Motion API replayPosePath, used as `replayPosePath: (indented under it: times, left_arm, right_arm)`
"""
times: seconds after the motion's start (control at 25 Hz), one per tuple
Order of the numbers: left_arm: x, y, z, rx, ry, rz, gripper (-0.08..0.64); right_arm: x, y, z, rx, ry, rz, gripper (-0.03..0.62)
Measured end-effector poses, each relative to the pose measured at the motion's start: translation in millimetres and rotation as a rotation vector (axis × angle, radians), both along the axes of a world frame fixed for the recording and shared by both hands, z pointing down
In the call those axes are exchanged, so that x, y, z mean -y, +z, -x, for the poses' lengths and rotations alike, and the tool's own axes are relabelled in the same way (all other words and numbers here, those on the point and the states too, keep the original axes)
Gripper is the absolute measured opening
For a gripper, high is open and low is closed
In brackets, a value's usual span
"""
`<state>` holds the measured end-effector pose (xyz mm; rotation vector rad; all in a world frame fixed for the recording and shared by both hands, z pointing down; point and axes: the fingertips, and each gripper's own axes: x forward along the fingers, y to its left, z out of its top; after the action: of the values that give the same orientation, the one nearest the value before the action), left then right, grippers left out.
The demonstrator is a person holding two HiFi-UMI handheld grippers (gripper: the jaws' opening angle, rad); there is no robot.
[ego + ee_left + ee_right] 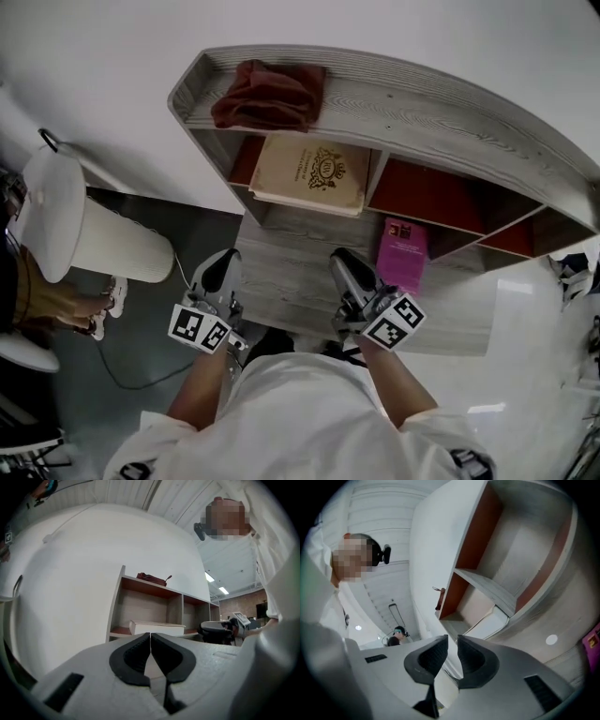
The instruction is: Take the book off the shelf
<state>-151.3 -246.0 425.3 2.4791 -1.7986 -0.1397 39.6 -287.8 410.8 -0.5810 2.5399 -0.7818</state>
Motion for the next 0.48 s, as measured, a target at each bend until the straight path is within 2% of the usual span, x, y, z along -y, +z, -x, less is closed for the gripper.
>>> replayPosePath:
  times: [0.04,0.12,0.28,0.48]
  left_arm:
    - [4.0,-3.0,2.6,0.014,0.015,-0.012,0.02]
    - [13.0,-9.1,12.0,0.028,0.04,-0.03,0.02]
    - [28.0,-16.2,31.6,0.01,0.07,-0.051,0.02]
    - [44.0,-11.2,33.8,-0.009,0.117,-0.044,0.02]
  right_arm:
    - [7.3,-0.7,2.0,0.034,0.011,0.04,0.034]
    - [22.1,-2.7,5.7,0.114,0.049,0.128,0.127]
    - [40.9,-1.6,5.9,0.284,0.136,0.293,0.189]
    - [61.2,11.3,0.5,0.399,0.254,0.399,0.251]
